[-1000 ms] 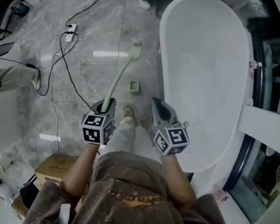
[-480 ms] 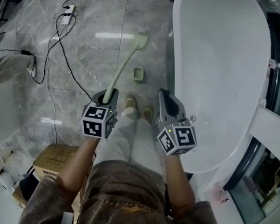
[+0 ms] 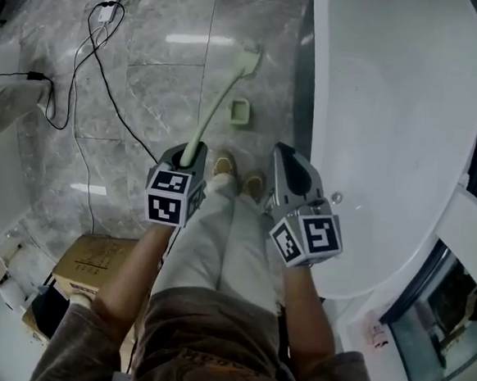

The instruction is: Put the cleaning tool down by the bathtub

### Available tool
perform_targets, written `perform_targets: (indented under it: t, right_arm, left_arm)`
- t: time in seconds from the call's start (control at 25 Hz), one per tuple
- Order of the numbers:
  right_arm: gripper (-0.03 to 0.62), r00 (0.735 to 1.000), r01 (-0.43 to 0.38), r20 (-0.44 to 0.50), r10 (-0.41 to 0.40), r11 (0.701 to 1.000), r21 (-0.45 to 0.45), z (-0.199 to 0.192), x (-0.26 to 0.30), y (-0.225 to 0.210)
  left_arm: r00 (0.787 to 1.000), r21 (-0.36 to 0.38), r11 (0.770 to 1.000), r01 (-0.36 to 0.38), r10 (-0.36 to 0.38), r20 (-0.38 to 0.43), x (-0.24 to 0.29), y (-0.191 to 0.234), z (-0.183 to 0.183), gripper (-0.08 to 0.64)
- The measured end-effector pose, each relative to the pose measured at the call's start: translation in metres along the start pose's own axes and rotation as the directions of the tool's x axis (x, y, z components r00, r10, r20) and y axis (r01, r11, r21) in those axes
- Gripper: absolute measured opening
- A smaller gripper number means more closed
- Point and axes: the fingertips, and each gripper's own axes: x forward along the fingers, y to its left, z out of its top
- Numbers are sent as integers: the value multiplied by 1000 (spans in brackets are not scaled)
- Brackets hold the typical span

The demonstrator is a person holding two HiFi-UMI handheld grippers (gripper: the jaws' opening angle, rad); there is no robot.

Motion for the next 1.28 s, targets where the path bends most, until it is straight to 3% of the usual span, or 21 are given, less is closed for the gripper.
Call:
perform_targets:
  t: [0.4,0.6,0.88,1.12,1.28]
  right_arm:
    - [0,1000,0,-31,0,1000,-14,-21,24,-14]
    - [0,999,-13,-45,13,1000,-7,-27,25,-8]
    - [0,998,-23,-55,23,1000,3,-34,25,-7]
    - [0,998,-11,-55,12,1000,16,-36,22,-11]
    - [0,998,-8,-65,10,1000,21,-40,21,-13]
  left_arm:
    - [996,-42,999,-12,8,-85,56,17,-29,14]
    - [986,-74,996,-49,36,-161,86,34,-50,14]
    - [967,-66,994,-84,65,-247,128,46,-68,14]
    - [938,-86,993,-82,48,-342,159,44,-90,13]
    - [885,-72,995,-73,31,-465,175,42,-120,13]
